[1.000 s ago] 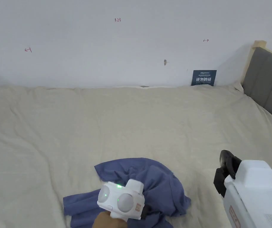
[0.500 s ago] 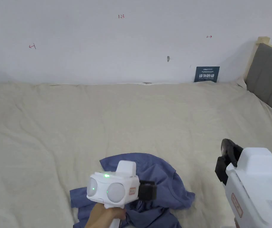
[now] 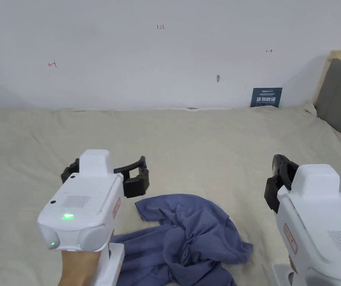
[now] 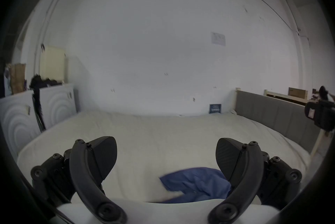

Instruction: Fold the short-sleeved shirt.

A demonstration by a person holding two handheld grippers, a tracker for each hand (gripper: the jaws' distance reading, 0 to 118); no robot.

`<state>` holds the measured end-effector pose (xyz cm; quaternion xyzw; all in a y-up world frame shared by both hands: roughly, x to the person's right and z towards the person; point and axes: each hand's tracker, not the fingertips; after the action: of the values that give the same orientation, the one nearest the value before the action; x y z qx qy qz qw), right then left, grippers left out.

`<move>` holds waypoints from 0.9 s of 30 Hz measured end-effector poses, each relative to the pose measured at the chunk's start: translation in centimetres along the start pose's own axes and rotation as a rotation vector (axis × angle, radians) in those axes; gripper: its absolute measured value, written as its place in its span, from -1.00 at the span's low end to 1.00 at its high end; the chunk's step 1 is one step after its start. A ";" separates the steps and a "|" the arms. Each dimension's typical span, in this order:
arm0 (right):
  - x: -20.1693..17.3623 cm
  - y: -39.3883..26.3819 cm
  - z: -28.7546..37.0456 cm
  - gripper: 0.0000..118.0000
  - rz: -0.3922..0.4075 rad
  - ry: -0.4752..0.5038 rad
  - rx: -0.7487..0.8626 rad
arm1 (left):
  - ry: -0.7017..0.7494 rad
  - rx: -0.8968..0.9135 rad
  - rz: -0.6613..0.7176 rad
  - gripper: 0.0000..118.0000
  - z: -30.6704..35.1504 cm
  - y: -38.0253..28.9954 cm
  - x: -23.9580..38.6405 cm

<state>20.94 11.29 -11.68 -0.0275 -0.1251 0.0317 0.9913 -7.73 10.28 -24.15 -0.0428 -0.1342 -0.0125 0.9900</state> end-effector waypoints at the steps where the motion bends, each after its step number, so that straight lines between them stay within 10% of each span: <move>1: -0.1 0.1 0.0 -0.98 0.001 0.002 0.002 | 0.015 0.015 -0.011 0.72 0.2 -0.1 -0.4; 6: -0.6 0.3 -0.2 -0.98 0.008 0.013 0.007 | 0.042 0.029 -0.033 -0.75 1.1 -0.5 -1.9; 9: -0.8 0.3 -0.3 -0.98 0.006 0.018 0.006 | 0.070 0.015 -0.025 -1.00 0.9 -0.7 -2.3; 16: -1.0 0.1 -0.2 -0.98 0.004 0.023 -0.003 | 0.053 -0.026 -0.012 -1.00 0.5 -1.2 -2.6; 27: -0.6 -1.2 -0.2 -0.98 -0.009 0.027 -0.028 | 0.008 -0.630 0.181 -1.00 -2.2 -9.9 -3.9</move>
<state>20.48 10.08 -11.98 -0.0414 -0.1124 0.0250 0.9925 -11.22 0.31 -26.46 -0.3587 -0.1153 0.0346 0.9257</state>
